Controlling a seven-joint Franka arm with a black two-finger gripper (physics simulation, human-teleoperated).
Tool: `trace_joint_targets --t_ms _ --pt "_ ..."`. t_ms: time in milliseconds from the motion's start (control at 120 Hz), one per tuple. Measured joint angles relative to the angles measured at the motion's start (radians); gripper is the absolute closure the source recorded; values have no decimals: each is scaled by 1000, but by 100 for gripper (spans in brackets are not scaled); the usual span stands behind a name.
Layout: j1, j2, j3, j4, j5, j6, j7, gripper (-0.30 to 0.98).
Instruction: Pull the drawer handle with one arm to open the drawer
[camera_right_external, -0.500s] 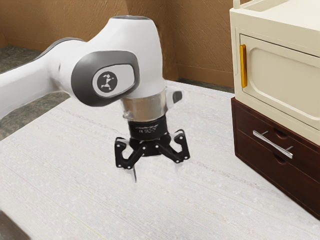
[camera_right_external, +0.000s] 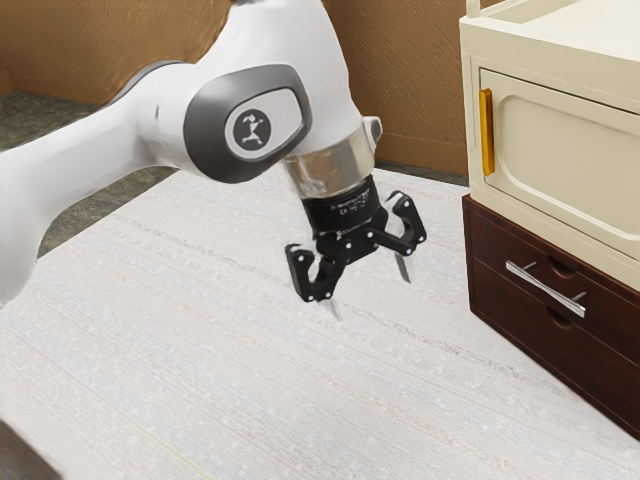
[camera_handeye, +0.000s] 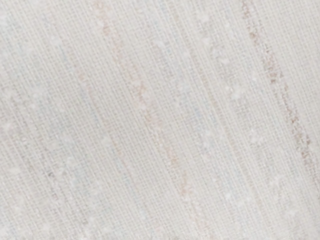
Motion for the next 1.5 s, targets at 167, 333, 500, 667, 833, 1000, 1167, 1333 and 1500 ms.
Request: trace_joint_targets --t_ms 167,333,500,667,833,1000,1167,1333,1500 --pt "-163 24 55 -16 -17 113 -53 0" --pt "-214 60 77 -10 -34 192 -93 0" --pt "-319 83 140 -6 -39 247 -124 0" --pt "-322 136 152 36 -48 287 -146 0" --pt "-320 185 138 85 -51 316 -162 0" --pt "-315 214 133 108 -52 338 -171 0" --pt "-297 235 125 125 -53 362 -173 0" --pt "-290 254 115 145 -52 382 -171 0" --pt "-268 275 110 162 -53 399 -164 0"
